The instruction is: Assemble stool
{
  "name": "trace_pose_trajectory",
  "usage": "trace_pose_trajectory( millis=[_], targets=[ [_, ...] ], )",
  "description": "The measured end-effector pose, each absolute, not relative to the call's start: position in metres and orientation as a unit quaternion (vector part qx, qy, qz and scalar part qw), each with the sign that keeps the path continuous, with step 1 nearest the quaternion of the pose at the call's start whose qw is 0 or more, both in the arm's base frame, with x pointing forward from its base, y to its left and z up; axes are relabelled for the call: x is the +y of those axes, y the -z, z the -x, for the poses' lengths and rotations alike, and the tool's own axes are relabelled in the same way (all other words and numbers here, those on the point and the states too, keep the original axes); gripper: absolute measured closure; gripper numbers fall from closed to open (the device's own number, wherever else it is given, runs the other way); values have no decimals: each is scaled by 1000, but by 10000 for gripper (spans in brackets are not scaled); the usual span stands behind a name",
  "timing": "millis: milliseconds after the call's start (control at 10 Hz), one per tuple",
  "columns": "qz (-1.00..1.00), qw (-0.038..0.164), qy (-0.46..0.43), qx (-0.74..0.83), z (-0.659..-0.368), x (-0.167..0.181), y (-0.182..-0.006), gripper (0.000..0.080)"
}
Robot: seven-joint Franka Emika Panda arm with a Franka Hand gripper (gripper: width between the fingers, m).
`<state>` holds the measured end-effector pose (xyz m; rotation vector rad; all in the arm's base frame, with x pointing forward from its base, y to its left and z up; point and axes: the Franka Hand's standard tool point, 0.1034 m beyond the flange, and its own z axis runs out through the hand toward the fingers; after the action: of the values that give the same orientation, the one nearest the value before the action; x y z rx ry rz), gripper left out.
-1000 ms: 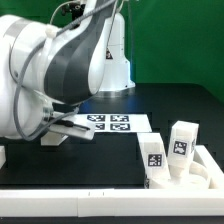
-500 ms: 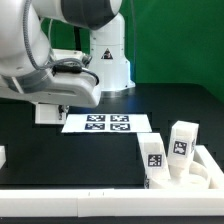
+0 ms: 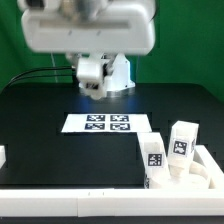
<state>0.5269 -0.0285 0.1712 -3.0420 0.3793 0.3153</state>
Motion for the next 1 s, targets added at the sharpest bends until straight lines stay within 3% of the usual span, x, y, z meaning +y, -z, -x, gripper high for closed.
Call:
trace_pose_trajectory(
  millis=[200, 300, 600, 800, 1000],
  targets=[
    [991, 26, -36, 127, -524, -33, -160, 478],
    [988, 26, -3, 155, -532, -23, -166, 478],
    [968, 56, 112, 216, -578, 50, -197, 478],
    [959, 59, 166, 221, -586, 62, -198, 477],
    [959, 59, 166, 222, -582, 61, -192, 477]
  ],
)
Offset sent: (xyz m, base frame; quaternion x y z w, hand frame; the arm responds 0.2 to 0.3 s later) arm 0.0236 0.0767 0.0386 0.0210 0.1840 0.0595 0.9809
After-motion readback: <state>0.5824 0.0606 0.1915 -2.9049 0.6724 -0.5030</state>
